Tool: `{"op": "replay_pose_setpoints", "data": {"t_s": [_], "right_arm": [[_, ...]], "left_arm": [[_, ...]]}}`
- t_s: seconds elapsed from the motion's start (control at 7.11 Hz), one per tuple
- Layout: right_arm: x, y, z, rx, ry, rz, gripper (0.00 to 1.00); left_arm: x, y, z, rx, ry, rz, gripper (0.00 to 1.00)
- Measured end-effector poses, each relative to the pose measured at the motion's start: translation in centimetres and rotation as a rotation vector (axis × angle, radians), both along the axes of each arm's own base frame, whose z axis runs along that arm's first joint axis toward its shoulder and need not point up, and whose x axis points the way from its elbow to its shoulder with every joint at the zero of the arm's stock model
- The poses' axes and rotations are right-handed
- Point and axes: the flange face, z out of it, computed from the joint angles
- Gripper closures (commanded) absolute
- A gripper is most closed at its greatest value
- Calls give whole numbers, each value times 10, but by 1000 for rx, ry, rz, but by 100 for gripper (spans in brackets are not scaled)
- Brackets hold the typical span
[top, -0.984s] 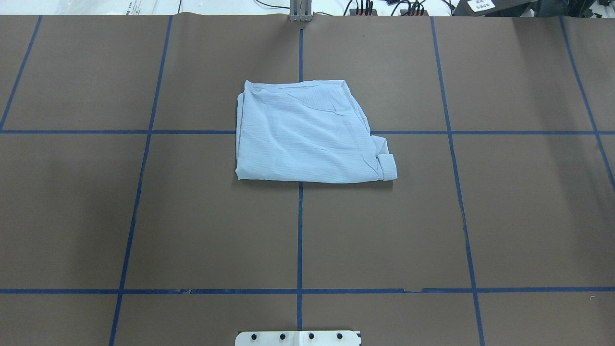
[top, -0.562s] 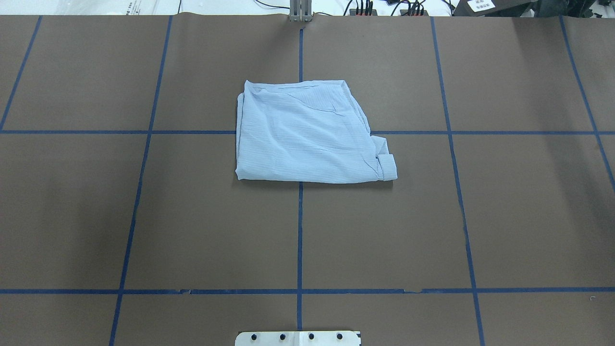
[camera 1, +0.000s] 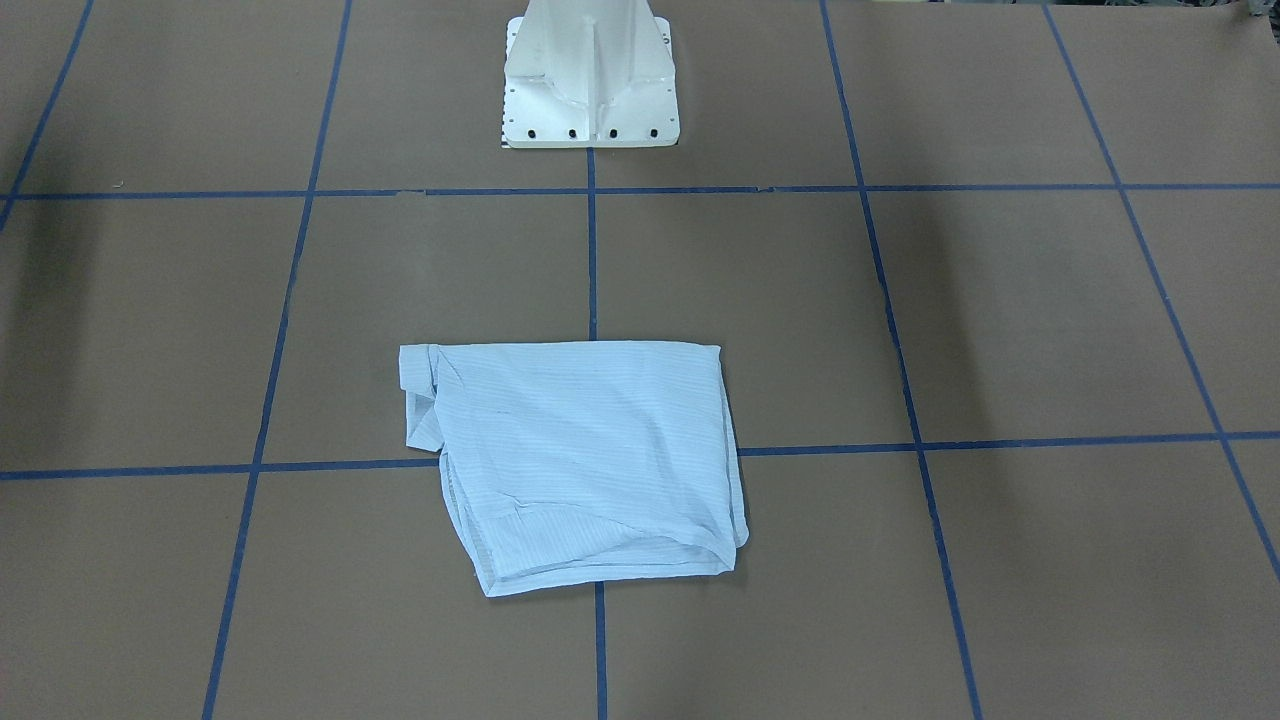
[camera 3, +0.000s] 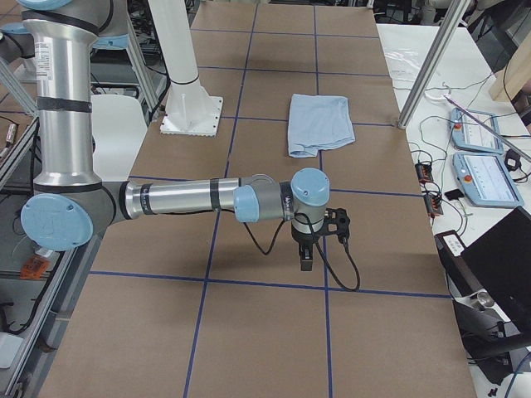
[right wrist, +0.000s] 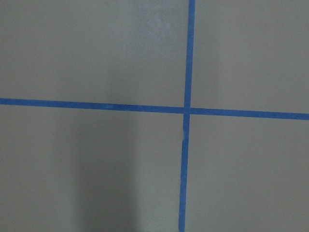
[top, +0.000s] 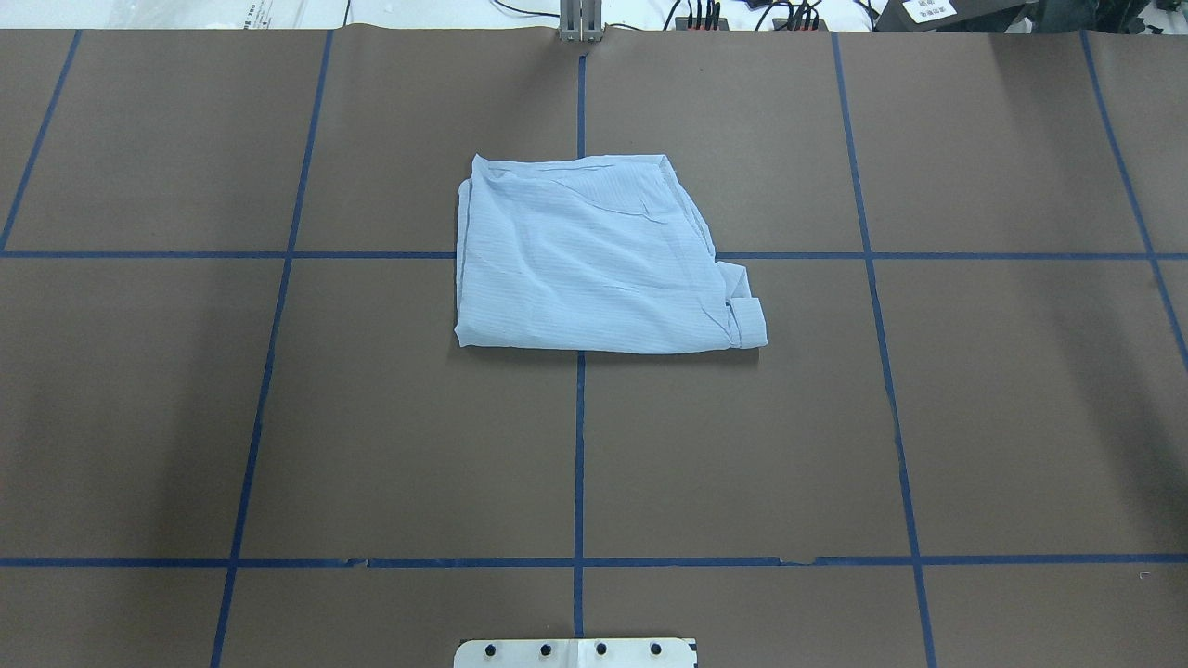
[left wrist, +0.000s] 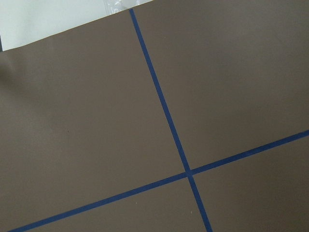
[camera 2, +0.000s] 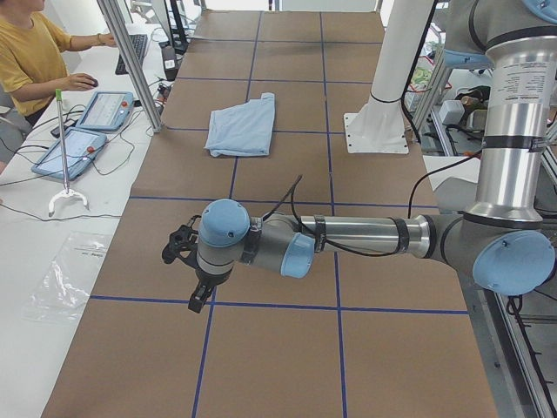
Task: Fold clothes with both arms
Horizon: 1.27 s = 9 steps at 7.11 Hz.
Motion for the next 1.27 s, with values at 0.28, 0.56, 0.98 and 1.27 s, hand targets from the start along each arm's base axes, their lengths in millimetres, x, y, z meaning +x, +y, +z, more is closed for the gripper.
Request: {"op": "replay_pose_setpoints", "data": {"t_s": [0.28,0.56,0.98,1.27], "right_arm": [[-8,-1,2,-3,5,-17,0],[-11,-5,8,-11,9,-21,0],[-12,-9,10,-10,10,-23,0],[-10,-9,12,-13,10,-20,0]], "left_arm": [[3,29,0,6,-1,-1,1],[8,65,-11,40,-11,0,1],[12,76,-15,98,-11,8,1],[12,77,-12,100,-12,8,1]]}}
